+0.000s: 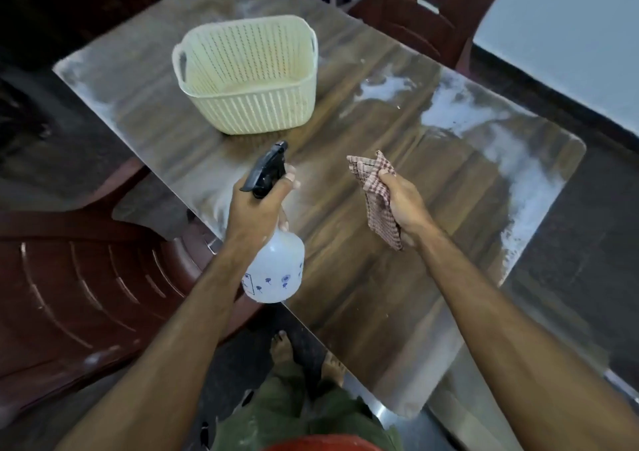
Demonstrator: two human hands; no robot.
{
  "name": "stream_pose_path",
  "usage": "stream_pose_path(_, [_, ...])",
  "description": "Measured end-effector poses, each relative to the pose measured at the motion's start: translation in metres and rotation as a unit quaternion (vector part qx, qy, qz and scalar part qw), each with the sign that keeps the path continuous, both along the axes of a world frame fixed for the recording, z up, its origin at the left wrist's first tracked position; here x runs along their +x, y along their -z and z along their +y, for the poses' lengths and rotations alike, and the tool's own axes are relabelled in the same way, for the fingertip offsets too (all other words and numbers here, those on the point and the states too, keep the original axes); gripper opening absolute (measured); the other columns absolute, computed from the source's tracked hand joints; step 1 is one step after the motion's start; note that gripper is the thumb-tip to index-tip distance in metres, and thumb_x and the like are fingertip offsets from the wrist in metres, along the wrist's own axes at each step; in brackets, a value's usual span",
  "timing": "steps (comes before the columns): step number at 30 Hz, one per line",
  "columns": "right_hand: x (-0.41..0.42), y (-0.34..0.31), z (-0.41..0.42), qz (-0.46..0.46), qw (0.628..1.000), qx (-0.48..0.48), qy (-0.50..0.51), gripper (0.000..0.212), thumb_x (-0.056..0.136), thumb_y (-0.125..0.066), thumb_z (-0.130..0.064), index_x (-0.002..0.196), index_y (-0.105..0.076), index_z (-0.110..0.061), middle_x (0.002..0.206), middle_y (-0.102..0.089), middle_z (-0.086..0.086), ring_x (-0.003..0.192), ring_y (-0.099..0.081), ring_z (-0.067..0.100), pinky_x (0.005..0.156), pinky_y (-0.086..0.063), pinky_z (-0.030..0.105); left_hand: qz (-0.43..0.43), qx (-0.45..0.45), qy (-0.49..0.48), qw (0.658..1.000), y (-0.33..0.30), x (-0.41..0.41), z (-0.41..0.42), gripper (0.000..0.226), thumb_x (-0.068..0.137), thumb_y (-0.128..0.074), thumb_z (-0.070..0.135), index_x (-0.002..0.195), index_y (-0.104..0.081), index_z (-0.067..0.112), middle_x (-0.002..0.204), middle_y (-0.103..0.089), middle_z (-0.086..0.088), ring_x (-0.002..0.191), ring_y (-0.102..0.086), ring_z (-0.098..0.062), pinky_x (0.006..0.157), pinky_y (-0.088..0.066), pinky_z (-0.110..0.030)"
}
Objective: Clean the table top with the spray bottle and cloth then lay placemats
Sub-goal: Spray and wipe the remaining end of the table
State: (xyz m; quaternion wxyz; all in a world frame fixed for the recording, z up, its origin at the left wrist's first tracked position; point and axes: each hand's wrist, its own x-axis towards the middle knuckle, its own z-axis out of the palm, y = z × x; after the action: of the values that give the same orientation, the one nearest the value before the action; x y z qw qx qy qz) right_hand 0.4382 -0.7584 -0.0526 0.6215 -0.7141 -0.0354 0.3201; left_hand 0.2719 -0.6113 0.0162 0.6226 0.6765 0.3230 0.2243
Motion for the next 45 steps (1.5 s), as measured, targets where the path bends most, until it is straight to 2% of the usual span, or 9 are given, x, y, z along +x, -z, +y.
stream_pose_path(4, [0.019, -0.032, 0.04, -0.004, 1.0, 0.012, -0.009, 0.035, 0.102, -0.05, -0.025, 0.078, -0.075, -0.02, 0.072, -0.073, -0.004, 0.072, -0.063, 0.018, 0.083, -0.048, 0.039, -0.019, 0.009, -0.014, 1.0, -0.018, 0.007, 0.024, 0.007, 0.094, -0.061, 0.01, 0.101, -0.064, 0.01, 0.088, -0.069, -0.009, 0.033, -0.045, -0.019, 0.052, -0.047, -0.016])
stream_pose_path(9, [0.052, -0.079, 0.096, -0.05, 0.998, 0.018, -0.014, 0.033, 0.096, -0.051, -0.041, 0.091, -0.072, -0.016, 0.087, -0.076, 0.008, 0.09, -0.071, 0.031, 0.091, -0.055, 0.053, -0.048, 0.046, -0.032, 0.997, -0.049, 0.029, 0.072, 0.013, 0.099, -0.059, 0.014, 0.11, -0.062, 0.009, 0.095, -0.065, -0.028, 0.033, -0.044, -0.01, 0.043, -0.043, -0.023])
stream_pose_path(14, [0.088, -0.122, 0.168, -0.122, 0.992, 0.003, -0.038, 0.032, 0.1, -0.047, -0.04, 0.092, -0.07, -0.019, 0.087, -0.074, -0.003, 0.088, -0.07, 0.018, 0.086, -0.057, 0.033, -0.078, 0.115, -0.066, 0.988, -0.079, 0.071, 0.143, 0.011, 0.1, -0.058, 0.03, 0.101, -0.056, 0.019, 0.087, -0.059, -0.012, 0.041, -0.049, -0.005, 0.043, -0.042, -0.019])
stream_pose_path(19, [0.12, -0.134, 0.242, -0.152, 0.986, 0.001, -0.063, 0.033, 0.101, -0.046, -0.035, 0.085, -0.069, -0.018, 0.078, -0.075, -0.002, 0.079, -0.071, 0.019, 0.08, -0.056, 0.036, -0.116, 0.149, -0.07, 0.979, -0.086, 0.124, 0.218, 0.016, 0.099, -0.059, 0.03, 0.103, -0.05, 0.017, 0.077, -0.051, 0.003, 0.055, -0.049, -0.004, 0.052, -0.047, -0.02])
stream_pose_path(25, [0.151, -0.102, 0.305, -0.206, 0.97, -0.072, -0.106, 0.029, 0.105, -0.039, -0.031, 0.093, -0.063, -0.017, 0.076, -0.065, -0.006, 0.055, -0.06, -0.002, 0.054, -0.043, 0.013, -0.099, 0.156, -0.037, 0.982, -0.04, 0.184, 0.29, 0.039, 0.089, -0.07, 0.037, 0.11, -0.049, 0.011, 0.085, -0.052, 0.006, 0.073, -0.052, -0.002, 0.069, -0.048, -0.019])
stream_pose_path(30, [0.166, -0.049, 0.328, -0.227, 0.951, -0.149, -0.149, 0.039, 0.097, -0.039, -0.043, 0.098, -0.069, -0.018, 0.094, -0.074, -0.001, 0.083, -0.067, 0.018, 0.079, -0.051, 0.037, -0.082, 0.144, -0.01, 0.986, 0.022, 0.205, 0.316, 0.053, 0.082, -0.075, 0.042, 0.112, -0.047, 0.008, 0.095, -0.05, 0.005, 0.085, -0.051, -0.009, 0.079, -0.05, -0.028])
stream_pose_path(36, [0.163, -0.005, 0.336, -0.285, 0.917, -0.195, -0.202, 0.037, 0.105, -0.037, -0.029, 0.128, -0.058, -0.009, 0.117, -0.062, 0.001, 0.107, -0.057, 0.018, 0.082, -0.04, 0.024, -0.049, 0.147, 0.016, 0.988, 0.072, 0.209, 0.327, 0.048, 0.079, -0.08, 0.033, 0.106, -0.044, 0.015, 0.096, -0.049, 0.008, 0.083, -0.05, -0.008, 0.072, -0.045, -0.022])
stream_pose_path(41, [0.153, 0.018, 0.344, -0.288, 0.879, -0.231, -0.301, 0.039, 0.108, -0.033, -0.031, 0.134, -0.048, -0.006, 0.116, -0.059, 0.009, 0.101, -0.055, 0.02, 0.066, -0.037, 0.02, -0.021, 0.181, 0.04, 0.982, 0.09, 0.202, 0.33, 0.055, 0.072, -0.081, 0.039, 0.109, -0.046, 0.018, 0.101, -0.051, 0.004, 0.086, -0.05, -0.011, 0.075, -0.044, -0.028])
stream_pose_path(45, [0.151, 0.024, 0.35, -0.291, 0.825, -0.288, -0.39, 0.044, 0.107, -0.033, -0.039, 0.14, -0.048, -0.012, 0.132, -0.058, 0.013, 0.112, -0.054, 0.025, 0.089, -0.037, 0.032, -0.005, 0.175, 0.064, 0.982, 0.096, 0.199, 0.335, 0.058, 0.073, -0.082, 0.024, 0.115, -0.044, 0.011, 0.101, -0.046, 0.006, 0.08, -0.047, -0.003, 0.071, -0.042, -0.015])
